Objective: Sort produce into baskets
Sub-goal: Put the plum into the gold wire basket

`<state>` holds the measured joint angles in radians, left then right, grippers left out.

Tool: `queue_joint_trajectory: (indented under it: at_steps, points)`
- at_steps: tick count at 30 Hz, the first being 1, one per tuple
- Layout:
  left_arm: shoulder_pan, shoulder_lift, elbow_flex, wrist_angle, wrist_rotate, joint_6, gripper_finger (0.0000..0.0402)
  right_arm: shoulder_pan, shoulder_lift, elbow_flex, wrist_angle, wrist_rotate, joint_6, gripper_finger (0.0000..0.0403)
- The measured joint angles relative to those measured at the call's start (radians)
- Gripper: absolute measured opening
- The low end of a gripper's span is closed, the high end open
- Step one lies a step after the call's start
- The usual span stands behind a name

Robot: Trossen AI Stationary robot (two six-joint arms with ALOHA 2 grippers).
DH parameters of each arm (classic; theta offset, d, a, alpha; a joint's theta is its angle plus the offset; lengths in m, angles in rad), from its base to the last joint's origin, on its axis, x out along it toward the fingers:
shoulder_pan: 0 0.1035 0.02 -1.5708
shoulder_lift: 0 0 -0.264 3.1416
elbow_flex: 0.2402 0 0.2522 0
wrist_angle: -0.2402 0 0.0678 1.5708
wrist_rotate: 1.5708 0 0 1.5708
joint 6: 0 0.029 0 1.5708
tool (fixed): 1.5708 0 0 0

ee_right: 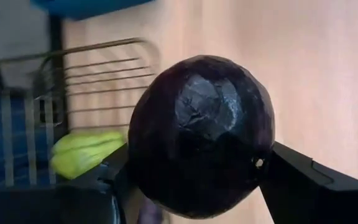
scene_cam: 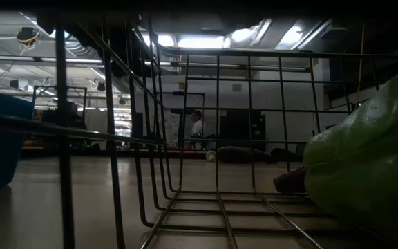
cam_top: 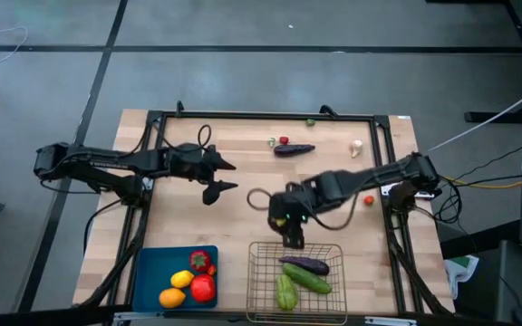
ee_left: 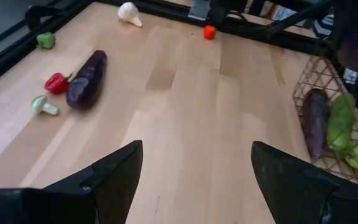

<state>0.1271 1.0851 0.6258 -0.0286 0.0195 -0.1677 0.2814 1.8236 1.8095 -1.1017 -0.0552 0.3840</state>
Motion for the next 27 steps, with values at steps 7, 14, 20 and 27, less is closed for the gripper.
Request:
queue_joint_trajectory:
  at_steps: [7, 14, 20, 27]
  points:
    - [-0.069, 0.000, 0.000, 0.053, 0.000, -0.002, 0.0296, 0.137, 0.000, -0.001, 0.062, -0.001, 0.005, 0.0253]
    - [-0.151, 0.000, 0.000, 0.119, -0.001, -0.002, 0.0296, 0.260, 0.029, -0.059, 0.173, 0.025, 0.006, 0.0253]
    - [-0.199, 0.003, -0.001, 0.229, -0.005, -0.002, 0.0296, 0.303, 0.042, -0.120, 0.182, 0.089, 0.007, 0.0253]
    - [-0.220, 0.003, -0.001, 0.257, -0.006, -0.018, 0.0296, 0.293, 0.046, -0.131, 0.218, 0.036, 0.003, 0.0253]
